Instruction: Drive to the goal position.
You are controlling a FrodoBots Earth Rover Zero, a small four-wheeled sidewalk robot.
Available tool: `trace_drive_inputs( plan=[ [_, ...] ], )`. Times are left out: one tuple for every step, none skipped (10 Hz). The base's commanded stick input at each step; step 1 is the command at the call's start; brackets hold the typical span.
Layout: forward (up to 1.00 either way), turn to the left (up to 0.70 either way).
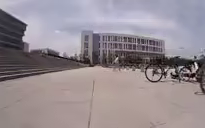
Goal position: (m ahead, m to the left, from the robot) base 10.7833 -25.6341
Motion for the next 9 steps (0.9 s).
trace_drive_inputs(
  plan=[
    [1.00, 0.00],
    [1.00, 0.00],
    [1.00, 0.00],
    [1.00, 0.00],
    [1.00, 0.00],
    [0.98, 0.00],
    [0.76, 0.00],
    [0.50, 0.00],
    [0.00, 0.00]
  ],
)
